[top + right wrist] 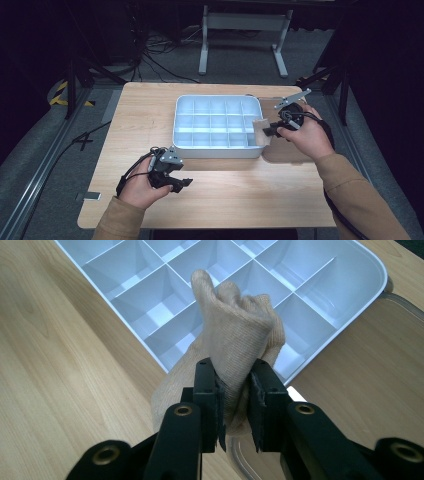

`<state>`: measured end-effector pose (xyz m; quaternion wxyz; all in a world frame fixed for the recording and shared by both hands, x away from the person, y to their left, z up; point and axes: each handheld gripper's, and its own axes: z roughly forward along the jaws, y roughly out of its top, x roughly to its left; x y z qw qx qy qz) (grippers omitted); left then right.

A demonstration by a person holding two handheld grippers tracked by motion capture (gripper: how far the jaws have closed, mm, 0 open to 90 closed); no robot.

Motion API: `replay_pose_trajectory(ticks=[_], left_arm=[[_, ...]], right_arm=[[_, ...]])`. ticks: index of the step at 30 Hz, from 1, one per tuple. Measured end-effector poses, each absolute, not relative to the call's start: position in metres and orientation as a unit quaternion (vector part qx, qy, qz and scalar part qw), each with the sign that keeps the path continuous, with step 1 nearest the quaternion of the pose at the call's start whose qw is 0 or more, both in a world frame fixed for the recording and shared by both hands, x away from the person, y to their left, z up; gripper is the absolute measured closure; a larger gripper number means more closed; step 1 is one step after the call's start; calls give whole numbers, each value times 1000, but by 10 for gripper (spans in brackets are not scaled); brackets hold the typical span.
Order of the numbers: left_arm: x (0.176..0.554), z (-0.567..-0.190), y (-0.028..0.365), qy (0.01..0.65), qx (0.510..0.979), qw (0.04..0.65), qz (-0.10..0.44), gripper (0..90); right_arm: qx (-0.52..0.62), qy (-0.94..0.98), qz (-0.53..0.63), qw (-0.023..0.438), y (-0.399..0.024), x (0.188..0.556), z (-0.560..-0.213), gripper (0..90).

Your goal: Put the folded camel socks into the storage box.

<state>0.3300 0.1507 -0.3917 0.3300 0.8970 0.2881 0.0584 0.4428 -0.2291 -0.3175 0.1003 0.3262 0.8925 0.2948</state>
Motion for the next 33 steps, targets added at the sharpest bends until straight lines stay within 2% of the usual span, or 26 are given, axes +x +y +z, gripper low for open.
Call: replay_pose_trajectory(ticks=[12, 33], left_arm=[[322, -391, 170, 317, 889, 322, 67, 403], [305, -392, 194, 344, 879, 321, 79, 385]], right_arm=[[312, 907, 260, 109, -218, 461, -319, 765], [312, 926, 189, 99, -193, 485, -353, 764]])
